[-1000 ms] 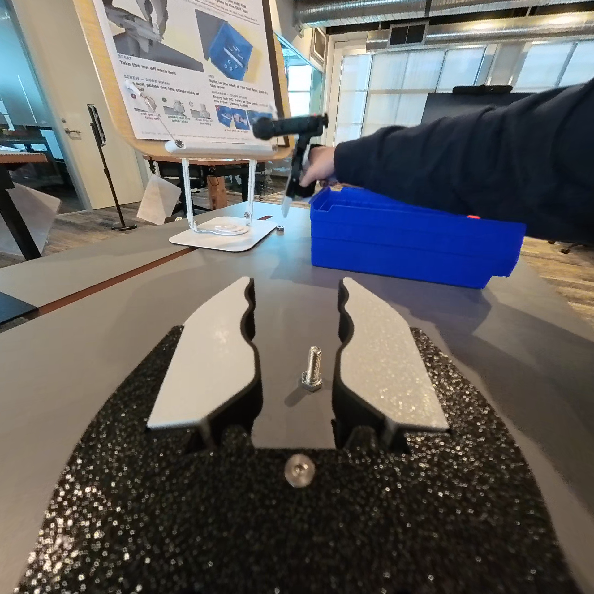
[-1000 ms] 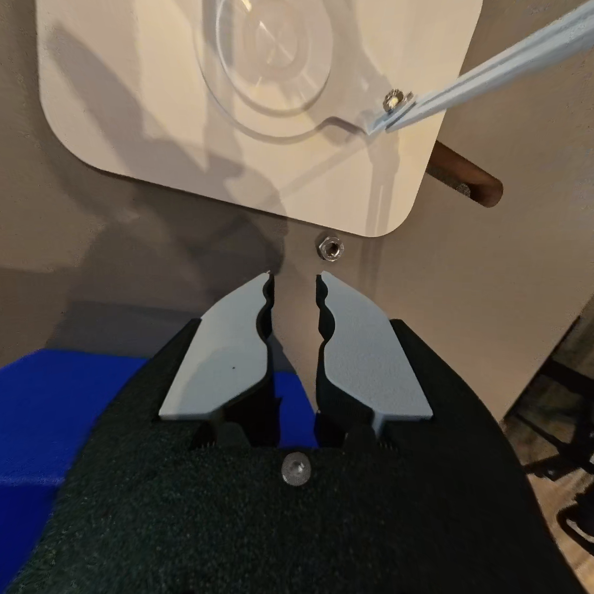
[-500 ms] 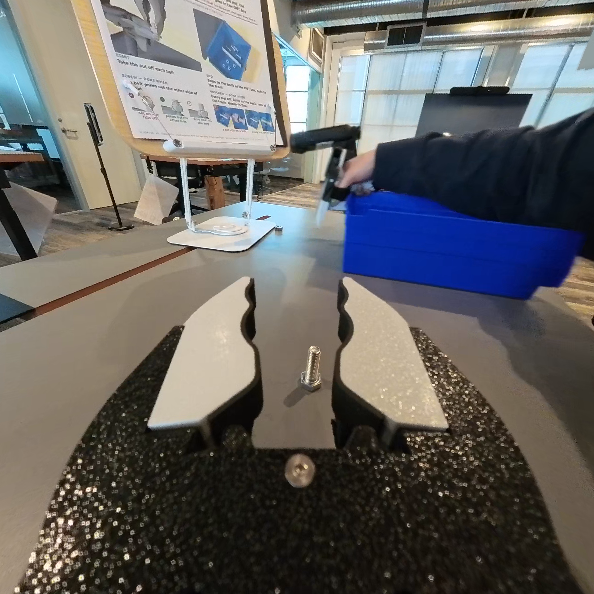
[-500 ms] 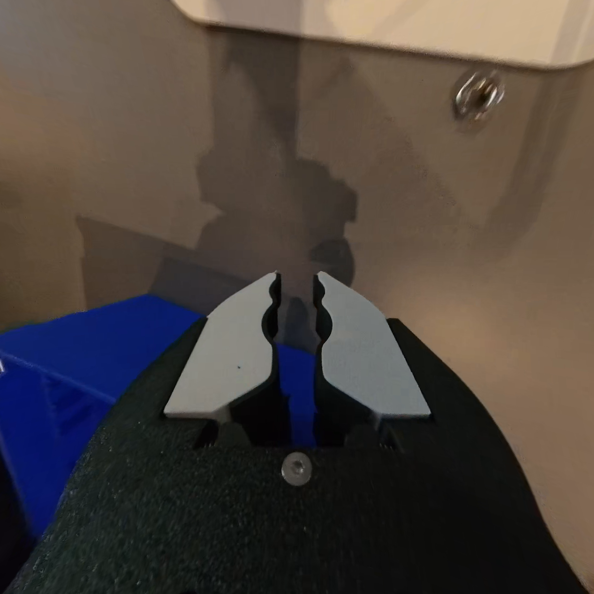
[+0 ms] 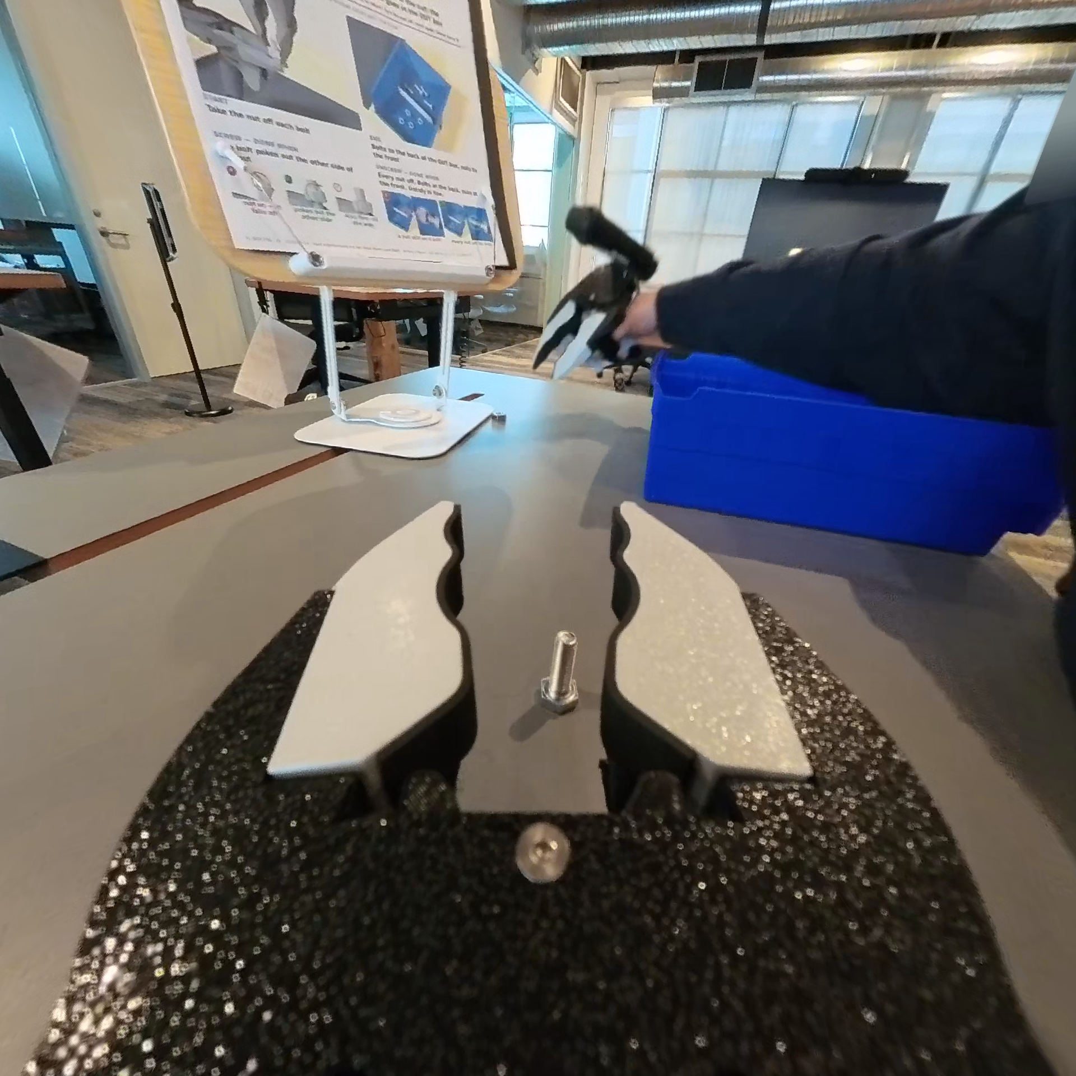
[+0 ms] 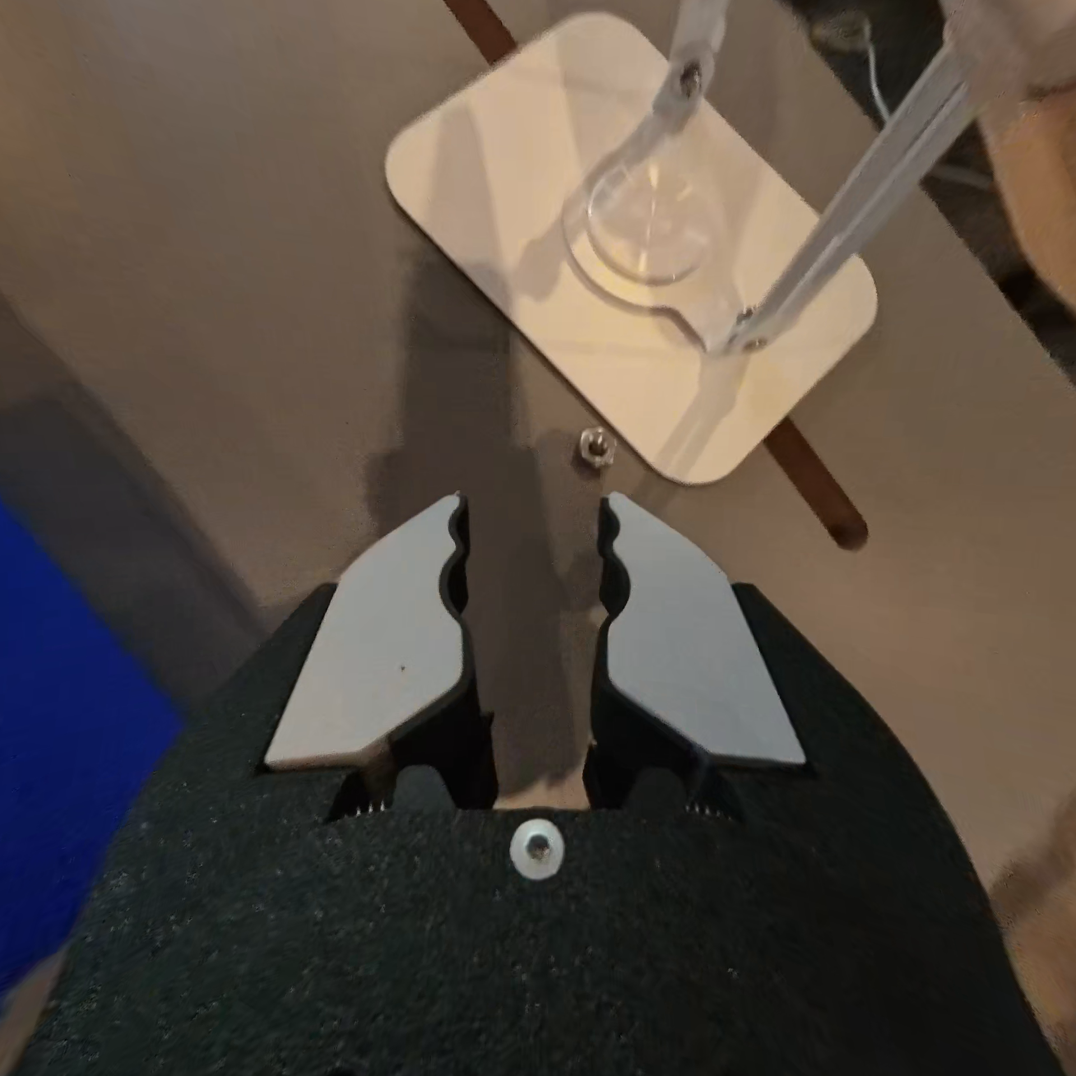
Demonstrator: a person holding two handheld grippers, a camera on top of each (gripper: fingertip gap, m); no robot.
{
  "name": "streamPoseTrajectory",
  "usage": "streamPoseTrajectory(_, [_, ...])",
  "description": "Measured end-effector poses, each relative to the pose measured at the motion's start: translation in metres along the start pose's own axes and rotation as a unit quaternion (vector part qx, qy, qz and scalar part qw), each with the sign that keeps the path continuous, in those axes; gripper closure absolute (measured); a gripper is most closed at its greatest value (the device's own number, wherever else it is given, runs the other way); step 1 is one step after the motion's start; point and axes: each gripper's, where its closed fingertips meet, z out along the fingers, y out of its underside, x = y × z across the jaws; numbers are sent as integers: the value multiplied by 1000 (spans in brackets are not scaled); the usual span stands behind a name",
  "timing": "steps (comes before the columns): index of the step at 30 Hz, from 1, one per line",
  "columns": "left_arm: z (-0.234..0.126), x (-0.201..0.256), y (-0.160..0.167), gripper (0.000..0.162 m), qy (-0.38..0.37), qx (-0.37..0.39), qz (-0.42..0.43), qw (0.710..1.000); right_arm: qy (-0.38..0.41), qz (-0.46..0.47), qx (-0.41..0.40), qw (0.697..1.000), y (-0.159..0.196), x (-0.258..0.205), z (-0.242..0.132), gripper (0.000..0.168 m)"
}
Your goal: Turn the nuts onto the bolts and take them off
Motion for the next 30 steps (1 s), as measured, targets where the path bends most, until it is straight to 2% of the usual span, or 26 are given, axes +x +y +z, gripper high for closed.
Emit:
streamPoseTrajectory(2, [0,-1,-1,114,0,6,-2,1000,-25,-2,30,999,0,5,11,122])
streamPoseTrajectory(7, [0,-4,-2,113,-12,8,0,1000,-31,2,18,999,16,24,41,122])
streamPoseTrajectory(11, [1,-4,-1,113,-17,2,11,1000,-38,-6,44,998,9,28,55,130])
streamPoseTrajectory(15, [2,-4,0,113,-17,-1,14,1000,-72,10,23,997,18,22,65,132])
streamPoseTrajectory(20, [2,-3,0,113,-14,0,12,1000,-66,31,40,997,13,26,71,141])
streamPoseTrajectory(21, [2,-3,0,113,-14,0,12,1000,-66,32,40,997,12,25,72,149])
streamPoseTrajectory(25, [1,-3,-1,113,-14,2,16,1000,-43,3,18,999,14,24,66,150])
streamPoseTrajectory(30, [-2,-3,-4,112,-19,16,23,999,-52,31,31,998,-6,4,22,150])
